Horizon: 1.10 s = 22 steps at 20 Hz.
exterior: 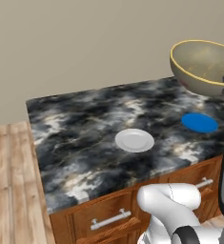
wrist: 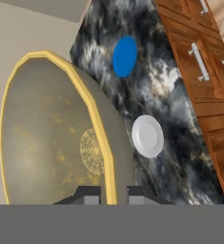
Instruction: Move the bowls from the cabinet to the plates on the dining table.
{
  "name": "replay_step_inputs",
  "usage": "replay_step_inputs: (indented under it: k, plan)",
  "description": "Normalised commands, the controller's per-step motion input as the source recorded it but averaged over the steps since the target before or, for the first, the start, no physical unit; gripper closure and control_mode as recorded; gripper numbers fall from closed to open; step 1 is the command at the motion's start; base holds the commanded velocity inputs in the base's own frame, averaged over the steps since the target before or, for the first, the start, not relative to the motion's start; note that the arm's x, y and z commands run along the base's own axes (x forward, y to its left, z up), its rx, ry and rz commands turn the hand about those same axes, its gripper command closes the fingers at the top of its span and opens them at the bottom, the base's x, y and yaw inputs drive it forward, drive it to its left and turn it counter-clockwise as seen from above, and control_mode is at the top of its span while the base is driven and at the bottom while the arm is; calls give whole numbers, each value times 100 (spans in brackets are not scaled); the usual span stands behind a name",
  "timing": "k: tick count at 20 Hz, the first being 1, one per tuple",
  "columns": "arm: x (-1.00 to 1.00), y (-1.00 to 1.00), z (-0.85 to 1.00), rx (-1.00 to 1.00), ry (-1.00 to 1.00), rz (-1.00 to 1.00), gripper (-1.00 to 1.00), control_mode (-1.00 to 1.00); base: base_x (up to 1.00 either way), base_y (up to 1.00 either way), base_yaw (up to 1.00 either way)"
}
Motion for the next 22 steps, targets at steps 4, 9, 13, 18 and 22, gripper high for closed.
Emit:
replay_step_inputs:
  k: [4, 9, 13, 18, 22]
  plan:
    - [0, 0, 0, 0, 0, 0, 100, 100, 59, -24, 1]
    - [0, 0, 0, 0, 0, 0, 100, 100, 60, -28, 0]
    - [0, 0, 0, 0, 0, 0, 100, 100, 36, -14, 14]
    - [0, 0, 0, 0, 0, 0, 100, 100, 17, -5, 23]
    - [0, 0, 0, 0, 0, 0, 100, 100, 18, -14, 16]
